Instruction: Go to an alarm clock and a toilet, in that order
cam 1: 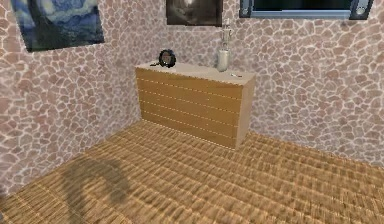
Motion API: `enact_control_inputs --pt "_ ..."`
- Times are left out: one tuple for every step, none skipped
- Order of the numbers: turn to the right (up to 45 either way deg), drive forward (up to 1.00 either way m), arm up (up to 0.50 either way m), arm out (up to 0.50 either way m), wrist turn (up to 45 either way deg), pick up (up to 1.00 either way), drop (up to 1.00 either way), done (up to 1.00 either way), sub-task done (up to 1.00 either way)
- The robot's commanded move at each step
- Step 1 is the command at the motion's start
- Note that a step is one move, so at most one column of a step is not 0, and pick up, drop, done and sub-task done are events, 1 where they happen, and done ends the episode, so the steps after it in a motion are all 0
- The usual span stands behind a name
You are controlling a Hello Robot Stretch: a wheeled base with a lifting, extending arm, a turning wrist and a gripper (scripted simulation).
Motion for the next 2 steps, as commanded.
enact_control_inputs --pt "0.0 1.0 0.0 0.0 0.0 0.0 0.0 0.0 0.0" --pt "0.0 0.6 0.0 0.0 0.0 0.0 0.0 0.0 0.0"
